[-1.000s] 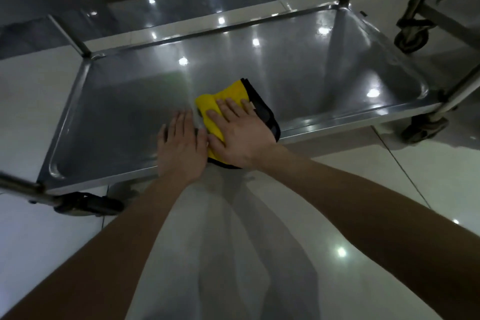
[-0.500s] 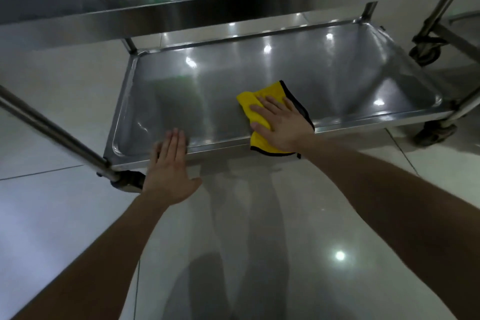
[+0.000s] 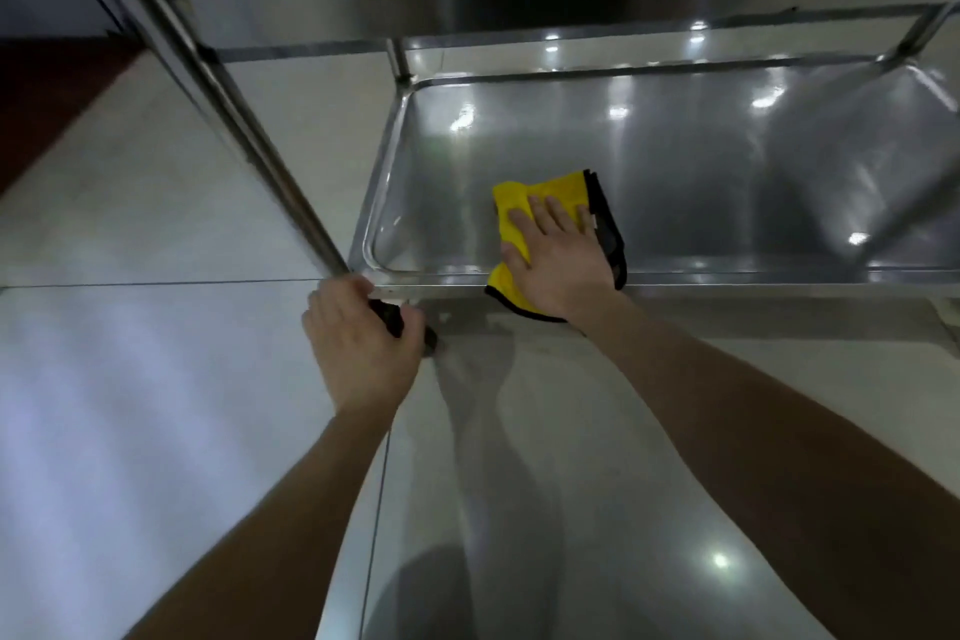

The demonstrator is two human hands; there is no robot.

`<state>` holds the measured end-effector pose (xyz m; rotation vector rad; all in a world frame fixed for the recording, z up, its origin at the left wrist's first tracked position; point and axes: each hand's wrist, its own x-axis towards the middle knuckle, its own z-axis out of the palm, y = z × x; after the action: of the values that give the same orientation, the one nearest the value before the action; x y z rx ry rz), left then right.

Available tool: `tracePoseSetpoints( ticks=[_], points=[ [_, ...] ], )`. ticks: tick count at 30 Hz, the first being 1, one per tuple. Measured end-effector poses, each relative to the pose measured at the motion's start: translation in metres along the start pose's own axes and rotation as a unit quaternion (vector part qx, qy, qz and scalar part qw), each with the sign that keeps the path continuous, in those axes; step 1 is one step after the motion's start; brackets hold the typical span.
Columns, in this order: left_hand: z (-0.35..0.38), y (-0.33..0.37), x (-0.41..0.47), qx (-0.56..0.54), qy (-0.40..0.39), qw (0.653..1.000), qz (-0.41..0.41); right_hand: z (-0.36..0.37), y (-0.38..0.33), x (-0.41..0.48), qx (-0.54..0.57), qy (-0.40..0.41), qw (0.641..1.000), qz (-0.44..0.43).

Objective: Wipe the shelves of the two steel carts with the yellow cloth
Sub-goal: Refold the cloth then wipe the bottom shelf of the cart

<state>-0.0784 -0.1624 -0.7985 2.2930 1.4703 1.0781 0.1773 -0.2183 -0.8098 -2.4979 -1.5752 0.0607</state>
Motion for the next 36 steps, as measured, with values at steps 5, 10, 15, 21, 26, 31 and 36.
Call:
tracePoseSetpoints(
  ticks=[5, 10, 15, 21, 26, 31, 36],
  points=[
    [-0.016, -0.023, 0.052, -0.117, -0.002, 0.984, -0.132, 0.003, -0.025, 0.017, 0.005, -0.018, 1.0, -0.002],
    [-0.018, -0.033, 0.074, -0.139, 0.011, 0.976, -0.166, 0.017, -0.091, 0.049, 0.014, -0.047, 0.997, -0.058],
    [-0.025, -0.047, 0.078, -0.128, 0.018, 0.986, -0.108, 0.03, -0.134, 0.102, 0.031, -0.05, 0.99, -0.128],
    [-0.026, -0.051, 0.083, -0.129, 0.014, 0.989, -0.07, 0.039, -0.135, 0.188, 0.022, -0.031, 0.997, -0.064],
    [-0.026, -0.052, 0.082, -0.121, 0.018, 0.99, -0.072, 0.043, -0.151, 0.175, 0.01, -0.039, 0.997, -0.064],
    [-0.028, -0.05, 0.084, -0.125, 0.001, 0.988, -0.087, 0.032, -0.156, 0.095, 0.036, -0.069, 0.987, -0.142],
    [-0.033, -0.044, 0.087, -0.105, -0.035, 0.986, -0.126, 0.009, -0.11, 0.037, -0.029, -0.089, 0.957, -0.276]
  ],
)
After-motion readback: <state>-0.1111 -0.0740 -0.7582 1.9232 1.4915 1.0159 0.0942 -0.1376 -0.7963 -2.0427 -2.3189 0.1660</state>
